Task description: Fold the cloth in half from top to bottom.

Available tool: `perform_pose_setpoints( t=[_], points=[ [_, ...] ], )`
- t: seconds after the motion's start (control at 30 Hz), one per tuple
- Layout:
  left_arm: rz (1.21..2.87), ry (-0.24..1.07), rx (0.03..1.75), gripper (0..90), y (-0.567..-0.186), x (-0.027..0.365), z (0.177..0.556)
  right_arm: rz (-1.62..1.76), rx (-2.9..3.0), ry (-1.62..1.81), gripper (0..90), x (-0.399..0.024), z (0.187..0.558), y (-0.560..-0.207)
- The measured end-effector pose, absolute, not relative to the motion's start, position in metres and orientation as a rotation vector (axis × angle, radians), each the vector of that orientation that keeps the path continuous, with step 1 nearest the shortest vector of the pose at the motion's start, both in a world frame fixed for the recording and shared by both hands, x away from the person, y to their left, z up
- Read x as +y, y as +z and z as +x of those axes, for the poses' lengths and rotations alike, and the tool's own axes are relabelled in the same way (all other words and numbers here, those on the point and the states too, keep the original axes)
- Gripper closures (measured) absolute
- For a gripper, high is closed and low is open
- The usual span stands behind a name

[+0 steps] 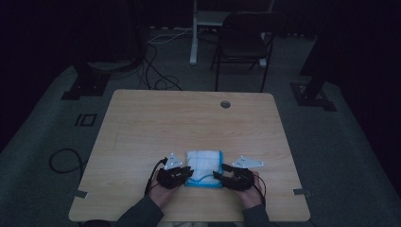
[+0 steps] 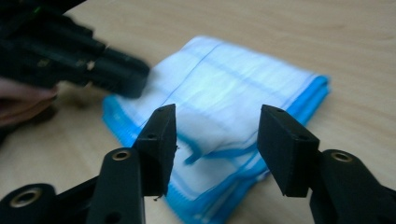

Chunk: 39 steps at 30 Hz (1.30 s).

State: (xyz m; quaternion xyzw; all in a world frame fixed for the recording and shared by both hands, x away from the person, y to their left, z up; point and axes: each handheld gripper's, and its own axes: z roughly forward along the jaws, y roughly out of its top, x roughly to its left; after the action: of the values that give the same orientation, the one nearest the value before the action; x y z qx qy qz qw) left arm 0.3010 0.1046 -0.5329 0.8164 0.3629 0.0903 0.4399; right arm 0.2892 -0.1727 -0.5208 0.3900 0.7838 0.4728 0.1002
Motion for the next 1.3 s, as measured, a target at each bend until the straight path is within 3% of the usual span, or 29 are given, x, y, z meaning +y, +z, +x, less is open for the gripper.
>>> perform_pose_setpoints(
  t=[0.2,0.27,0.37,0.57,0.87,1.3],
  points=[
    [2.029,0.221,0.906,76.3,-0.535,0.106,0.301,1.077,2.392,1.262,47.8,-0.162,0.282,-0.530],
    [2.032,0.219,0.908,76.3,-0.536,0.106,0.301,1.064,2.392,1.205,53.5,-0.159,0.282,-0.530],
    [2.035,0.217,0.910,76.3,-0.537,0.106,0.301,1.043,2.395,1.152,69.2,-0.159,0.282,-0.530],
    [2.036,0.214,0.912,76.3,-0.538,0.107,0.301,1.051,2.328,1.164,88.6,-0.171,0.278,-0.522],
    [2.056,0.228,0.906,76.3,-0.539,0.107,0.298,1.015,2.272,1.248,88.0,-0.184,0.265,-0.508],
    [2.057,0.257,0.908,72.5,-0.538,0.120,0.285,1.174,2.170,1.309,69.5,-0.211,0.276,-0.512]
  ],
)
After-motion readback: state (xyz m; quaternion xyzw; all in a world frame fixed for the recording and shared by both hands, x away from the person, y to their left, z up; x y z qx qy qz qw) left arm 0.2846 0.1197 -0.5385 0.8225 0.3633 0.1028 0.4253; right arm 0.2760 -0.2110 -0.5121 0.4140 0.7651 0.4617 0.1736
